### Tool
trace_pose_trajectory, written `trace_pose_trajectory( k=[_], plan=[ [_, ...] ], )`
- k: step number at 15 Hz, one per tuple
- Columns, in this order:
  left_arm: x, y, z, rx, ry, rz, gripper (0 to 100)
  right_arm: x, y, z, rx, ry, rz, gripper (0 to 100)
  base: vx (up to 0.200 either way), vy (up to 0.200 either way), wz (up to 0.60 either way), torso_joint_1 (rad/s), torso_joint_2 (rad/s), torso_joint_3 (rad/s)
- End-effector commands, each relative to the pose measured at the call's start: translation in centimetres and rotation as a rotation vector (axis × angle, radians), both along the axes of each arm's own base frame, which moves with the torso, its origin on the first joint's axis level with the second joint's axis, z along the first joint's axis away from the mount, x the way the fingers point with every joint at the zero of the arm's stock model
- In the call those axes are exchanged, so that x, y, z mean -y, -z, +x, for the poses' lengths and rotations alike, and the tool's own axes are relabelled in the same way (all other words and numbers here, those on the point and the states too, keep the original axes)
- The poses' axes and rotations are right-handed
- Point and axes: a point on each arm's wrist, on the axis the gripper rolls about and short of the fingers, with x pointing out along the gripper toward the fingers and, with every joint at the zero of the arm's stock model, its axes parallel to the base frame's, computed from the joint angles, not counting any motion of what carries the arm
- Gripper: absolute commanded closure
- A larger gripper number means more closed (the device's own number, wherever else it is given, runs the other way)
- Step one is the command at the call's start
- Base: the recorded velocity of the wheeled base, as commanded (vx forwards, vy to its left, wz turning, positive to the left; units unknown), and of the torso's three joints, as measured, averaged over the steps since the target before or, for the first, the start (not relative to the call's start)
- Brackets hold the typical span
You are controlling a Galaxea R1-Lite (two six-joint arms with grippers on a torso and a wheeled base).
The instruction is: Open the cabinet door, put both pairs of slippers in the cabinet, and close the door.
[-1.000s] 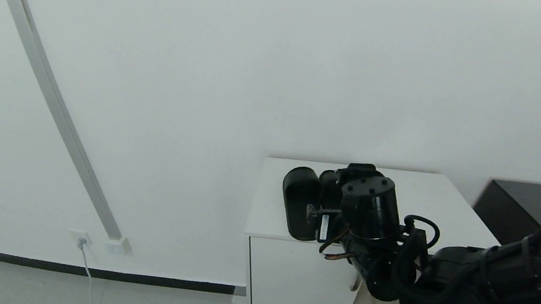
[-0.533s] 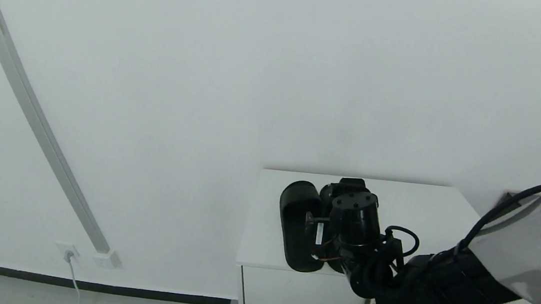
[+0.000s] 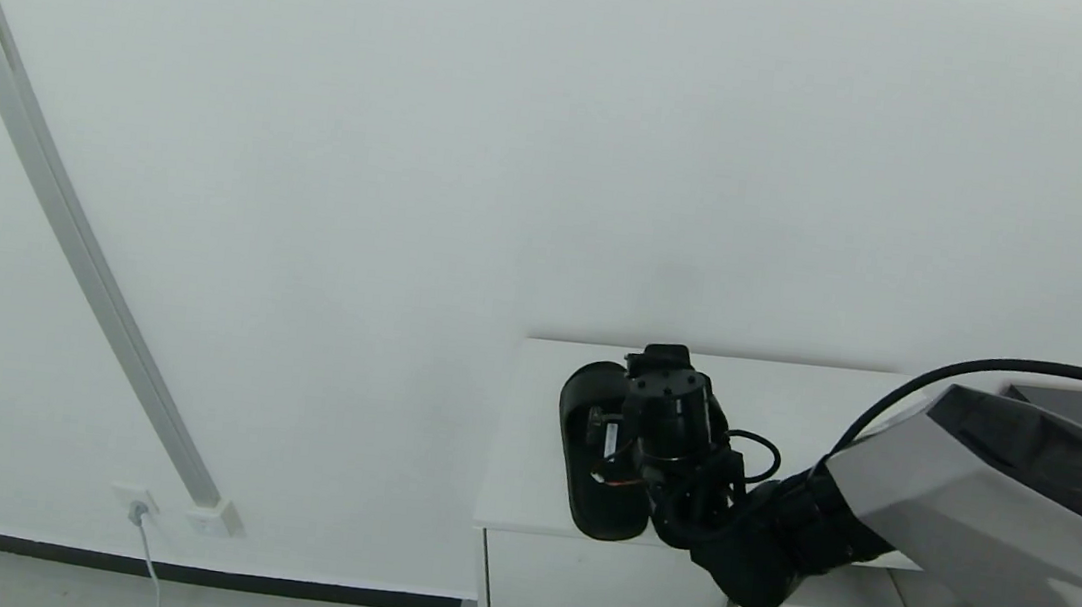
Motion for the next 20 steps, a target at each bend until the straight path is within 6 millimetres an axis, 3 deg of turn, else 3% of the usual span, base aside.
trace_pose_trajectory(
  k=[1, 8, 9, 13, 15, 17, 18, 20],
  plan=[
    [0.0, 0.0, 0.0, -0.002, 0.001, -0.001, 100, -0.5, 1.5, 1.5, 0.000, 0.009, -0.015, 0, 0.000, 0.000, 0.00, 0.000, 0.00, 0.000],
    [0.0, 0.0, 0.0, -0.001, 0.000, -0.001, 100, -0.3, 2.1, 3.8, 0.025, 0.045, -0.002, 0, 0.000, 0.000, 0.00, 0.000, 0.00, 0.000],
    [0.0, 0.0, 0.0, -0.001, -0.002, -0.001, 100, -0.3, 2.0, 3.8, 0.026, 0.046, -0.001, 100, 0.000, 0.000, 0.00, 0.000, 0.00, 0.000],
    [0.0, 0.0, 0.0, -0.001, -0.002, -0.001, 100, -0.2, 1.8, 3.7, 0.030, 0.041, -0.011, 100, 0.000, 0.000, 0.00, 0.000, 0.00, 0.000],
    [0.0, 0.0, 0.0, -0.002, -0.002, 0.000, 100, -0.1, 0.2, 2.8, 0.054, 0.033, 0.006, 100, 0.000, 0.000, 0.00, 0.000, 0.00, 0.000],
    [0.0, 0.0, 0.0, -0.001, -0.002, -0.002, 100, 0.4, -1.6, 0.6, 0.072, -0.018, 0.005, 100, 0.000, 0.000, 0.00, 0.000, 0.00, 0.000],
    [0.0, 0.0, 0.0, -0.001, -0.002, -0.002, 100, 1.1, -3.0, -2.2, 0.086, -0.130, 0.006, 100, 0.000, 0.000, 0.00, 0.000, 0.00, 0.000],
    [0.0, 0.0, 0.0, -0.001, -0.002, -0.002, 100, 3.1, -3.9, -5.8, 0.086, -0.277, -0.020, 100, 0.000, 0.000, 0.00, 0.000, 0.00, 0.000]
  ],
)
